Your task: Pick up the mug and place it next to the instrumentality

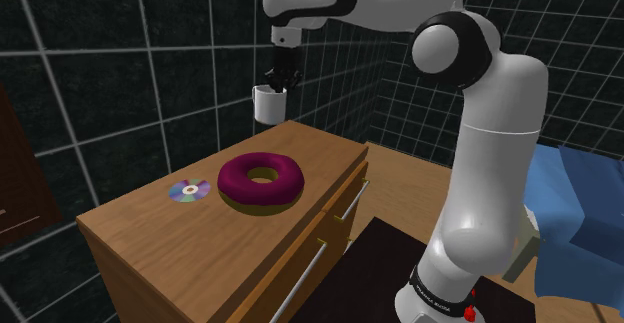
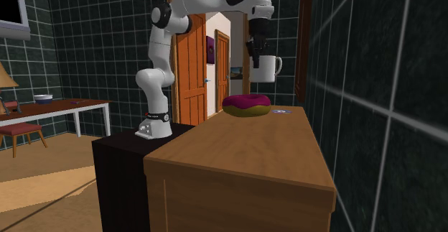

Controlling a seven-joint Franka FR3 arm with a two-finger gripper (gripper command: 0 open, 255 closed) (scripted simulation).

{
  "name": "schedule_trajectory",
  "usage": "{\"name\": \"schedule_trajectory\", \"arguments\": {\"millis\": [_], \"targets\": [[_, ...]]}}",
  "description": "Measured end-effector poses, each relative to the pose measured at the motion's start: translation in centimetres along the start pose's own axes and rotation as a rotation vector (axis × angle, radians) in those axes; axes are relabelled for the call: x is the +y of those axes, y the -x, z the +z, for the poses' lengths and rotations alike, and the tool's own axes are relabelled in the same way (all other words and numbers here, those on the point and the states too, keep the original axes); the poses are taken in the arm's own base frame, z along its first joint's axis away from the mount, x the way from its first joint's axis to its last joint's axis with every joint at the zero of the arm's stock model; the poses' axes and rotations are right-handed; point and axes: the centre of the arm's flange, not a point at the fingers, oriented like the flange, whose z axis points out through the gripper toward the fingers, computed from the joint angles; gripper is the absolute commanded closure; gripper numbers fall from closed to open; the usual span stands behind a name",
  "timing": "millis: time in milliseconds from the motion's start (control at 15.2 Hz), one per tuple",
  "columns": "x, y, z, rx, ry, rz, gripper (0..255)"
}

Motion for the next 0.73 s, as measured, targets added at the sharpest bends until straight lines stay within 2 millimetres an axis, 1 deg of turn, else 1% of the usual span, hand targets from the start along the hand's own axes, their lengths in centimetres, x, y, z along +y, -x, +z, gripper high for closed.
{"name": "schedule_trajectory", "arguments": {"millis": [132,198,330,528,726], "targets": [[-2.3,-0.4,-0.1,0.000,0.000,0.000,255],[-3.8,-0.8,0.0,0.000,0.000,0.001,255],[-6.5,-1.1,-0.2,0.000,0.000,0.000,255],[-10.2,-1.2,0.2,0.000,0.000,0.000,255],[-14.0,-2.0,-0.1,0.000,0.000,0.001,255]]}}
